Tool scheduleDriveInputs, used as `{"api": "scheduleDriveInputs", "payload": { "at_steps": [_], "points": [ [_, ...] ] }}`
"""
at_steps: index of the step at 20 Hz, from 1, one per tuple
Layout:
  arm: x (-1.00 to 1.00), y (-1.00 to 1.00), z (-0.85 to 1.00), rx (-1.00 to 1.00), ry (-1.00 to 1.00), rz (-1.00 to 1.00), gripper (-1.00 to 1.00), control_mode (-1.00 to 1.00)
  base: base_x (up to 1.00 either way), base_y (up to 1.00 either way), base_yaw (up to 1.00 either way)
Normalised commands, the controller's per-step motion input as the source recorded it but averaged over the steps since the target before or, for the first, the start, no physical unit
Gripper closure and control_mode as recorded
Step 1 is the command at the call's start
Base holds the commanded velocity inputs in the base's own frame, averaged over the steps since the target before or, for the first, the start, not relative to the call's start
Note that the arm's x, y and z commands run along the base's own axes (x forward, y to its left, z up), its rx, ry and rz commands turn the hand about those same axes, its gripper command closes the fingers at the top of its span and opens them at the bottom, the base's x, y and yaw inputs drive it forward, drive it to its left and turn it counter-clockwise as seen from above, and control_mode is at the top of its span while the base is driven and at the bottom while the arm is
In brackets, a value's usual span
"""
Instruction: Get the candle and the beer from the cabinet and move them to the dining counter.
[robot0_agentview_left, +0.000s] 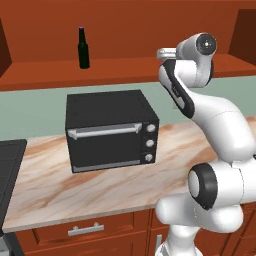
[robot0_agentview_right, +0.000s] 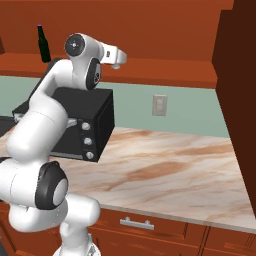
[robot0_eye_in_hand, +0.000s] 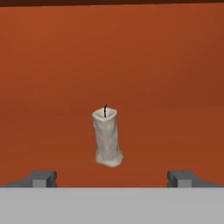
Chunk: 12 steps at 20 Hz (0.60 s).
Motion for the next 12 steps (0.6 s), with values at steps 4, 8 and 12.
{"api": "scheduleDriveInputs", "payload": {
  "at_steps": [4, 8, 12],
  "points": [
    [0.29, 0.00, 0.00, 0.00, 0.00, 0.00, -1.00, -1.00, 0.00, 0.00, 0.00],
    [0.19, 0.00, 0.00, 0.00, 0.00, 0.00, -1.00, -1.00, 0.00, 0.00, 0.00],
    [0.11, 0.00, 0.00, 0.00, 0.00, 0.00, -1.00, -1.00, 0.00, 0.00, 0.00]
  ]
}}
